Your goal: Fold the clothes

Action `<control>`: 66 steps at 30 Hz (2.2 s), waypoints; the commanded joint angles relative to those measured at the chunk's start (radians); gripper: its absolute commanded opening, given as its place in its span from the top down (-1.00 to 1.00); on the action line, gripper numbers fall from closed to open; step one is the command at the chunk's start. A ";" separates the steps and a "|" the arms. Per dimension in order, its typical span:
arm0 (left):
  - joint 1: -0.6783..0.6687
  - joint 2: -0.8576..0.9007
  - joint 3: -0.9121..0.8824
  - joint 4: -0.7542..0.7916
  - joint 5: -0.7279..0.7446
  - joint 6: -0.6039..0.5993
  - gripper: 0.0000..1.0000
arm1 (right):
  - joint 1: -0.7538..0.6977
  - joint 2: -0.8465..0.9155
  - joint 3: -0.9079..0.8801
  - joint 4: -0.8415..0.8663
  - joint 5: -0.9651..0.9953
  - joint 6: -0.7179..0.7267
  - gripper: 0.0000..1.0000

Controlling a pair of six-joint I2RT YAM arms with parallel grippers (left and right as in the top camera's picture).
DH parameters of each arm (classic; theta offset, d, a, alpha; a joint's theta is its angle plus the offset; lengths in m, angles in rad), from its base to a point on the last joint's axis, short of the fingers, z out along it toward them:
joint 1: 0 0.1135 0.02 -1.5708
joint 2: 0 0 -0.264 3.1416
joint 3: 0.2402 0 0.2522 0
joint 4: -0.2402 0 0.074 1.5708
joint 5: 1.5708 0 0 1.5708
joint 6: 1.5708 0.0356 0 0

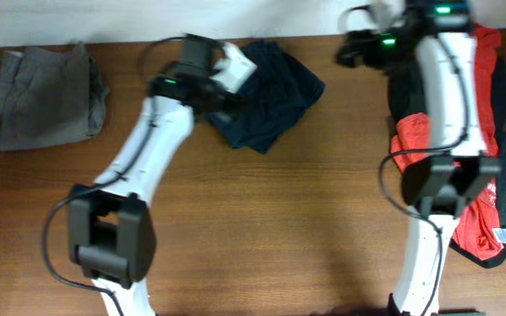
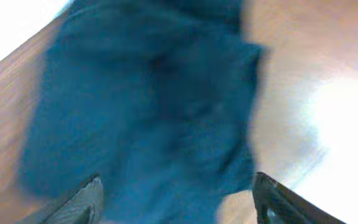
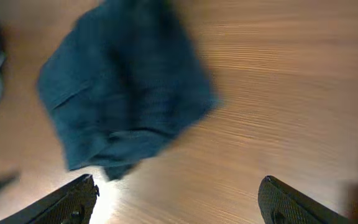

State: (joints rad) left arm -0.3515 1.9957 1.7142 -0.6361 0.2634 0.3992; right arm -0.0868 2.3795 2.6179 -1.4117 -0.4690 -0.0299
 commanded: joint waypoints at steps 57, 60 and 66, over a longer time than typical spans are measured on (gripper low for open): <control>-0.048 -0.108 0.079 0.260 -0.922 -0.048 0.99 | -0.110 -0.021 0.016 -0.060 0.006 0.012 -0.77; -0.003 -0.132 0.079 0.258 -0.922 -0.047 0.99 | -0.098 -0.021 0.016 -0.060 0.006 0.012 -0.76; 0.104 -0.157 0.081 0.261 -0.909 -0.014 1.00 | -0.069 -0.021 0.016 -0.058 0.010 0.008 -0.77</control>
State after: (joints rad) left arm -0.3038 1.8755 1.7775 -0.3927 -0.6327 0.3695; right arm -0.1768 2.3795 2.6183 -1.4670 -0.4618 -0.0227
